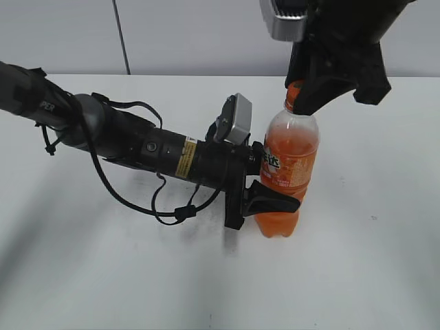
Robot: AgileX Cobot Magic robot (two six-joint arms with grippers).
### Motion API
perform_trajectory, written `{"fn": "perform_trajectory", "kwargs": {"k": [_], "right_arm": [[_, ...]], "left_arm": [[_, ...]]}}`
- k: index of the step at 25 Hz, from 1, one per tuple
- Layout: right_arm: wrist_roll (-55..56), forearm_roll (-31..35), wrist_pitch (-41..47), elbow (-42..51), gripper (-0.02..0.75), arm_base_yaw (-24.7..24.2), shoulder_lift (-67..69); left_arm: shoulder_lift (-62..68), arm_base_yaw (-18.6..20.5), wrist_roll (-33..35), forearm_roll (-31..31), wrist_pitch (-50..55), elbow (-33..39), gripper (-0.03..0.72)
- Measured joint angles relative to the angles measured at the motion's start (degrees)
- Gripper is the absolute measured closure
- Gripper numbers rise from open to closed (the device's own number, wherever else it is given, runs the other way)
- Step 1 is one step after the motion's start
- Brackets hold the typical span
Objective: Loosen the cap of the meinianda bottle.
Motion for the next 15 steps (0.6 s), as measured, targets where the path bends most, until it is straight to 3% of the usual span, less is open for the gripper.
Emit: {"fn": "perform_trajectory", "kwargs": {"k": [4,15], "right_arm": [[-5.9,0.2,0.0,0.0,0.465,0.0,0.0],[-7.0,0.3,-0.1,0.0,0.463,0.0,0.0]], "left_arm": [[0.0,0.0,0.0,0.0,0.0,0.0,0.291],[0.0,0.0,-0.1,0.0,0.0,0.0,0.291]]}}
